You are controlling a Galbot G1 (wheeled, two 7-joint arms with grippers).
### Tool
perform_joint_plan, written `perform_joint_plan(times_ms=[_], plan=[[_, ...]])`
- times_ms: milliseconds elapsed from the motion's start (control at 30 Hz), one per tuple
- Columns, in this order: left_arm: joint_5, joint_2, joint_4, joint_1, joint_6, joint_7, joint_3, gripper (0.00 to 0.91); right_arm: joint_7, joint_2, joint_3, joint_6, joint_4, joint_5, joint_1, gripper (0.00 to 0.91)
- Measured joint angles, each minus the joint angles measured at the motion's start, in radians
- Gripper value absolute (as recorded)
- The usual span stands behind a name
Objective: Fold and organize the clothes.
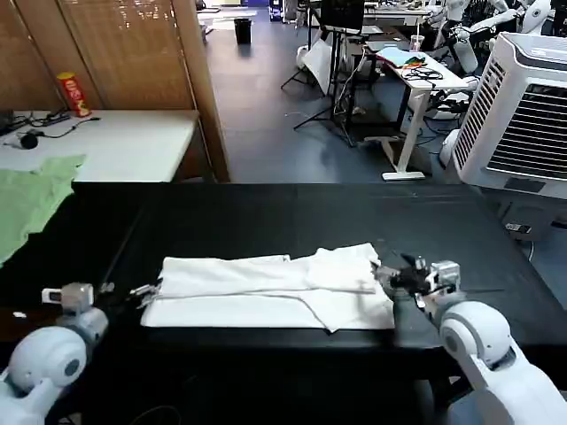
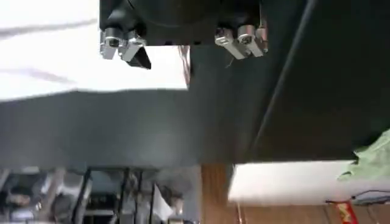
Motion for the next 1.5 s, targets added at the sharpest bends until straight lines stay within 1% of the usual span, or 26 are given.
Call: perform_joint_plan(times_ms=[133,167,200,233,267,300,333,367,433,500,533,567,600,633,667,700,733,767,867,1033,1167,1233,1267,1300,1333,1500], plan=[[0.002,-0.042,0.063,-0.072,0.004,0.002,0.033,0.878,0.002,0.04,-0.006,0.009,-0.063,-0.006,0.021,0.878],[0.002,-0.051,0.076,-0.085,0.005,0.004,0.04,0.878,0.002,0.051,-0.007,0.012,-0.077,-0.009,0.024,0.868],[0.002,-0.059,0.089,-0.095,0.005,0.005,0.045,0.878,0.002,0.061,-0.01,0.014,-0.09,-0.011,0.027,0.839],[0.003,-0.065,0.1,-0.103,0.005,0.01,0.05,0.809,0.002,0.068,-0.011,0.015,-0.099,-0.013,0.03,0.809],[0.006,-0.071,0.112,-0.111,0.004,0.018,0.054,0.741,0.001,0.074,-0.012,0.017,-0.106,-0.015,0.033,0.761],[0.007,-0.076,0.121,-0.116,0.004,0.026,0.057,0.683,0.001,0.081,-0.014,0.018,-0.111,-0.016,0.036,0.741],[0.001,-0.081,0.131,-0.12,0.005,0.032,0.059,0.644,0.0,0.086,-0.014,0.018,-0.117,-0.018,0.038,0.731],[-0.006,-0.085,0.14,-0.123,0.005,0.037,0.06,0.546,0.0,0.091,-0.015,0.019,-0.124,-0.02,0.042,0.731],[-0.021,-0.096,0.158,-0.131,0.005,0.048,0.061,0.488,-0.001,0.1,-0.017,0.02,-0.136,-0.024,0.046,0.722],[-0.032,-0.102,0.17,-0.135,0.005,0.055,0.062,0.322,-0.002,0.109,-0.019,0.02,-0.146,-0.028,0.05,0.712],[-0.039,-0.105,0.175,-0.136,0.006,0.059,0.062,0.283,-0.003,0.112,-0.02,0.02,-0.149,-0.029,0.05,0.702],[-0.044,-0.107,0.178,-0.136,0.007,0.061,0.063,0.224,-0.004,0.114,-0.021,0.02,-0.151,-0.031,0.05,0.673],[-0.044,-0.109,0.181,-0.136,0.007,0.063,0.063,0.166,-0.008,0.117,-0.021,0.021,-0.152,-0.035,0.05,0.614],[-0.043,-0.111,0.183,-0.136,0.007,0.065,0.064,0.166,-0.011,0.12,-0.021,0.022,-0.154,-0.041,0.049,0.488],[-0.042,-0.112,0.184,-0.137,0.007,0.066,0.064,0.137,-0.014,0.123,-0.021,0.026,-0.156,-0.048,0.047,0.322],[-0.038,-0.113,0.185,-0.137,0.008,0.066,0.064,0.127,-0.016,0.124,-0.021,0.028,-0.157,-0.051,0.046,0.185],[-0.033,-0.113,0.187,-0.137,0.008,0.066,0.065,0.117,-0.017,0.127,-0.021,0.032,-0.159,-0.055,0.045,0.185],[-0.031,-0.114,0.188,-0.137,0.008,0.066,0.065,0.107,-0.017,0.129,-0.02,0.036,-0.16,-0.059,0.043,0.088],[-0.024,-0.117,0.19,-0.137,0.005,0.066,0.065,0.039,-0.011,0.142,-0.019,0.058,-0.161,-0.083,0.032,0.039],[0.039,-0.131,0.189,-0.131,-0.013,0.087,0.063,0.01,0.032,0.172,-0.008,0.098,-0.156,-0.145,0.008,0.0],[0.159,-0.154,0.169,-0.119,-0.049,0.103,0.058,0.01,0.063,0.199,0.006,0.122,-0.157,-0.186,-0.009,0.0],[0.198,-0.163,0.164,-0.116,-0.062,0.104,0.057,0.01,0.062,0.208,0.013,0.124,-0.156,-0.19,-0.016,0.0],[0.218,-0.167,0.164,-0.115,-0.069,0.104,0.058,0.01,0.056,0.209,0.018,0.121,-0.154,-0.189,-0.019,0.029],[0.233,-0.17,0.164,-0.114,-0.073,0.104,0.058,0.01,0.047,0.209,0.02,0.117,-0.151,-0.187,-0.021,0.117],[0.24,-0.172,0.165,-0.115,-0.073,0.102,0.058,0.878,0.036,0.208,0.021,0.111,-0.147,-0.18,-0.024,0.878],[0.26,-0.177,0.179,-0.128,-0.08,0.108,0.058,0.878,-0.011,0.194,0.028,0.099,-0.115,-0.17,-0.041,0.878]])
